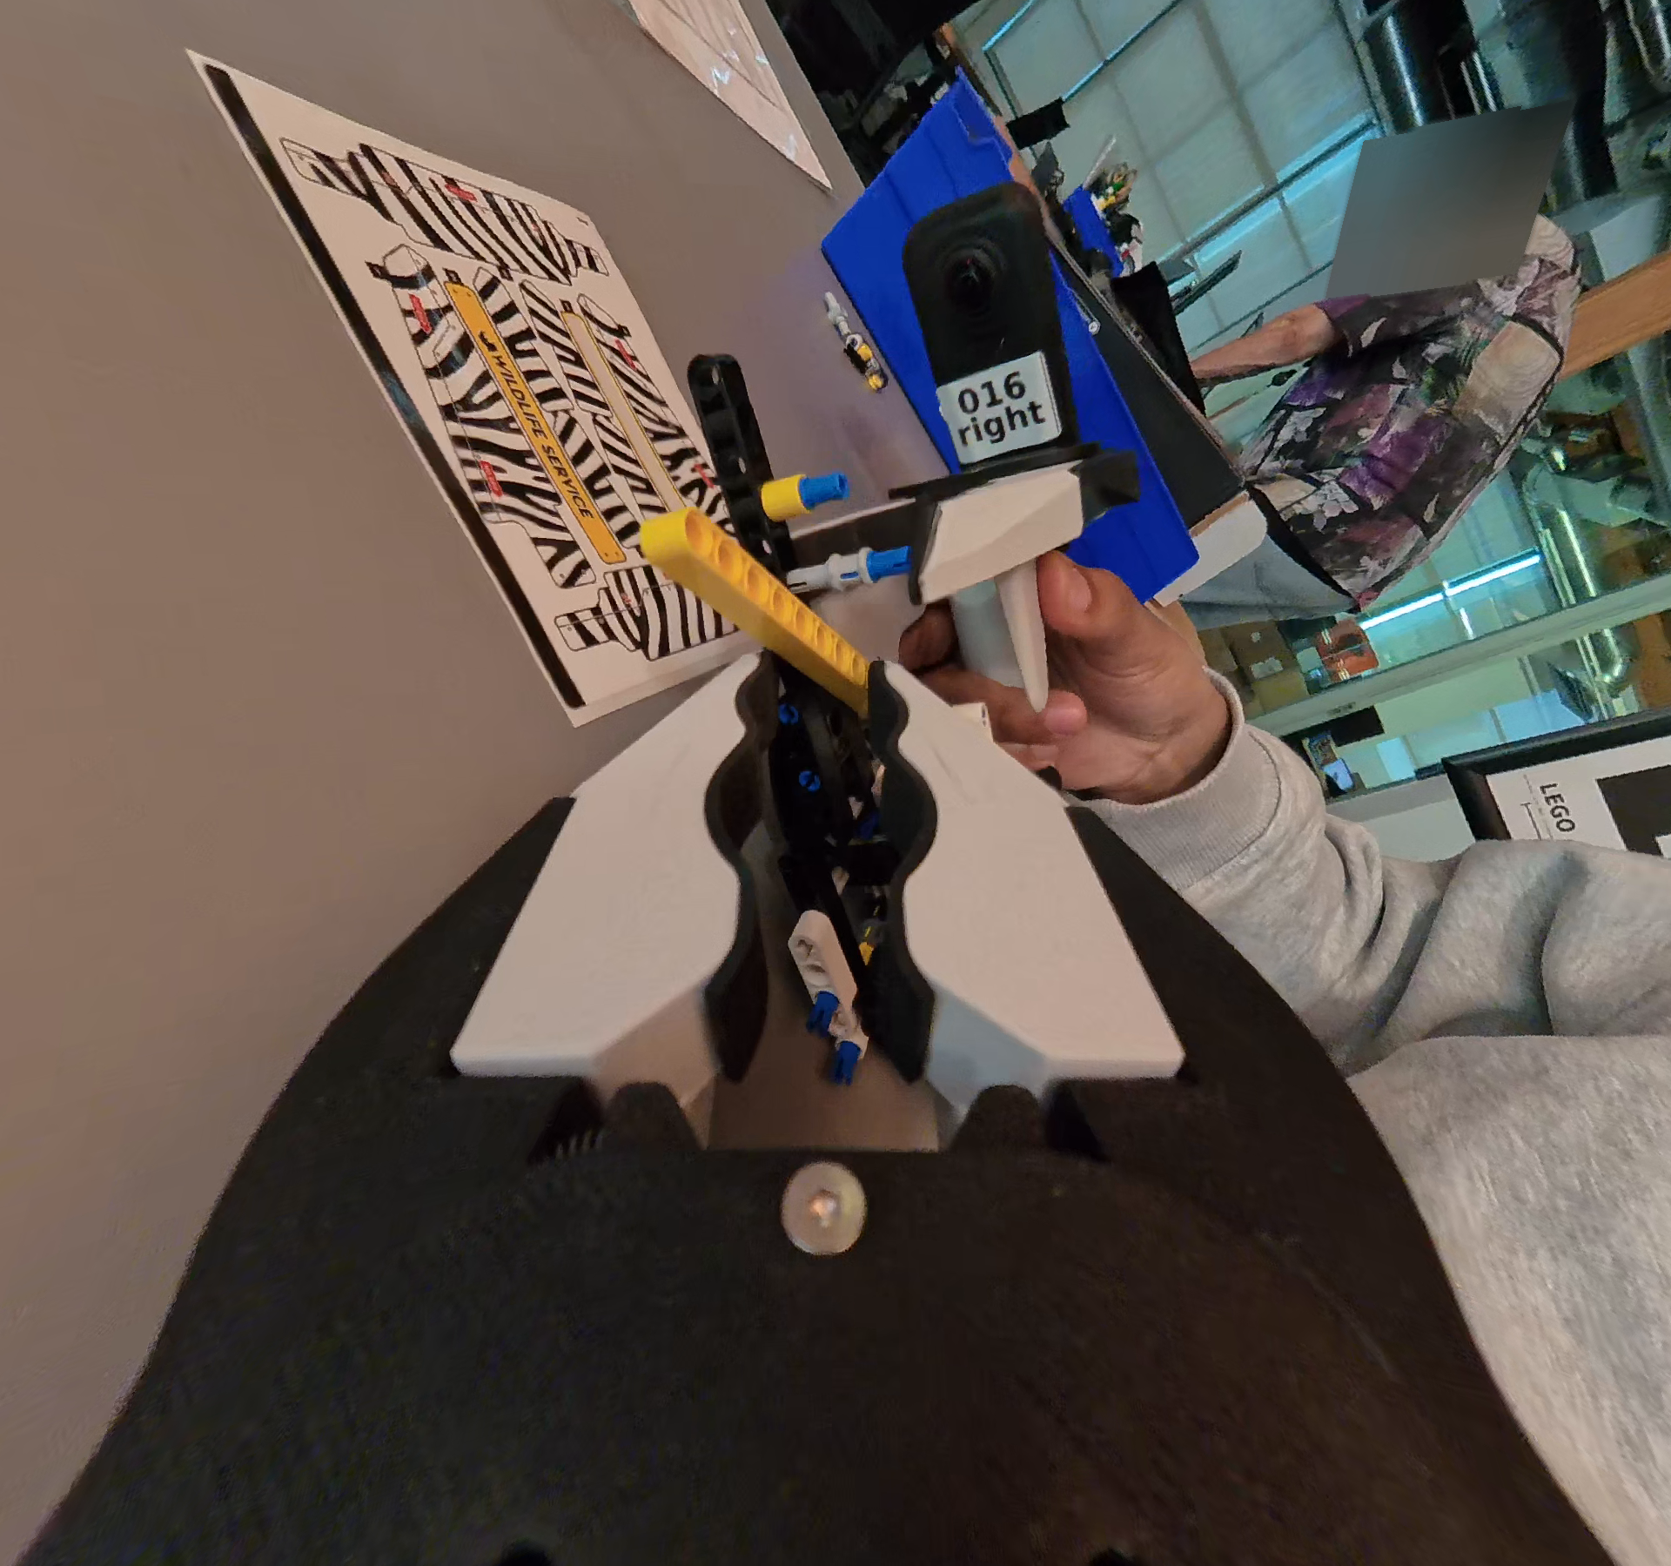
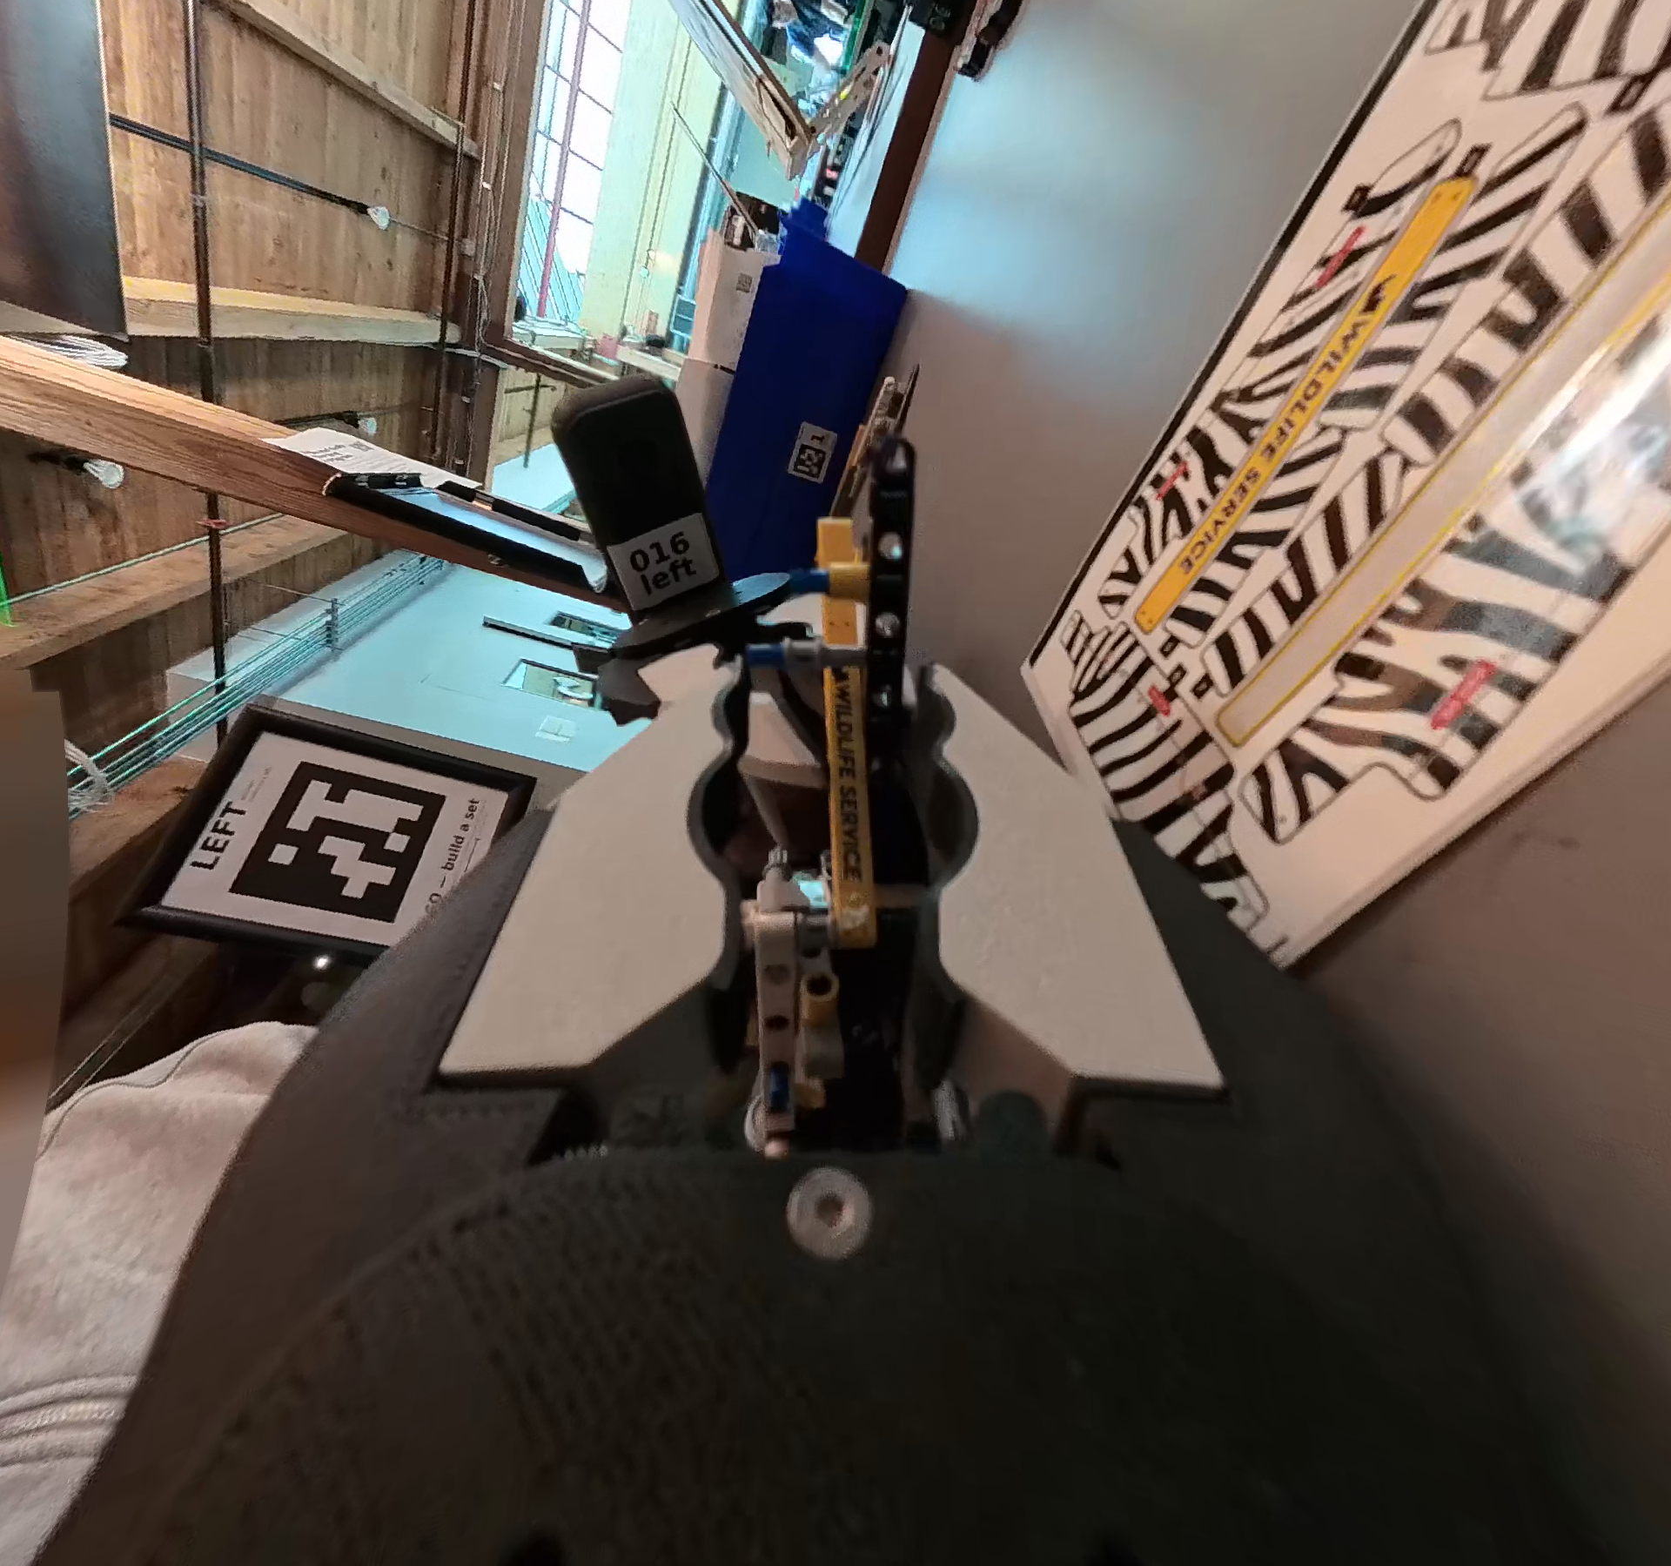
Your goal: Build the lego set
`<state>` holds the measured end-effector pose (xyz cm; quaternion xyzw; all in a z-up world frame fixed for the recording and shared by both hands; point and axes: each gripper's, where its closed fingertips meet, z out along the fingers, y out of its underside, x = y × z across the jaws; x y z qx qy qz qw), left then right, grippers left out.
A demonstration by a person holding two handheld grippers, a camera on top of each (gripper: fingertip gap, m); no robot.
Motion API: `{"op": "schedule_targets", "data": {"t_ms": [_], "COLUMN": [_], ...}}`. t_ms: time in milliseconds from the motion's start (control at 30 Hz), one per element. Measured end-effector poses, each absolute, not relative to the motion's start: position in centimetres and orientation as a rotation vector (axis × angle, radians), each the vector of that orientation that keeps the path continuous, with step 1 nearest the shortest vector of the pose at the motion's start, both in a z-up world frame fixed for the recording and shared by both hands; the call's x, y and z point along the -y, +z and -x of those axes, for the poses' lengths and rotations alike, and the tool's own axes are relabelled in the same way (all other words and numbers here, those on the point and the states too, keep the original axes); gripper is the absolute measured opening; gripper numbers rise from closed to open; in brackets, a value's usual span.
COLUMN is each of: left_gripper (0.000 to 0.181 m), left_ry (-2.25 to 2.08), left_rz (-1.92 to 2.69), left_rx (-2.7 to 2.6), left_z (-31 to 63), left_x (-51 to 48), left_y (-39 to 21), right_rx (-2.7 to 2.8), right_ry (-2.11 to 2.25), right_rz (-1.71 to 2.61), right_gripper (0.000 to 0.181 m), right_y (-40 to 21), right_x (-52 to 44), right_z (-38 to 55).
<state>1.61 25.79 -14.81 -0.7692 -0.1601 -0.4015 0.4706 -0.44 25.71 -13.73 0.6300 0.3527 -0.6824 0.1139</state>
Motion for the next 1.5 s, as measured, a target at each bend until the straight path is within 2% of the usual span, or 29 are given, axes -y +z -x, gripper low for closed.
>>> {"op": "schedule_targets", "data": {"t_ms": [167,233,367,500,867,1500], "left_gripper": [0.018,0.018,0.018,0.018,0.017,0.017], "left_ry": [-1.0,-1.003,-0.995,-0.997,-0.969,-0.973], "left_rz": [1.869,1.863,1.866,1.862,1.859,1.842], "left_rx": [0.387,0.385,0.391,0.381,0.374,0.344], "left_z": [-1.6,-1.6,-1.6,-1.7,-1.6,-1.9], "left_x": [-25.8,-25.7,-25.7,-25.7,-25.7,-25.5], "left_y": [-14.6,-14.5,-14.6,-14.5,-14.4,-14.0], "right_rx": [-1.039,-1.041,-0.984,-0.97,-0.887,-1.045], "right_ry": [-1.999,-2.007,-2.05,-2.05,-2.086,-2.11], "right_rz": [-1.847,-1.842,-1.791,-1.82,-1.823,-1.844], "right_gripper": [0.023,0.024,0.039,0.032,0.032,0.032], "right_y": [-13.7,-13.6,-13.0,-13.2,-13.0,-12.6], "right_x": [-25.6,-25.6,-25.5,-25.6,-25.6,-25.1], "right_z": [0.3,0.3,0.2,0.4,0.7,0.3]}}
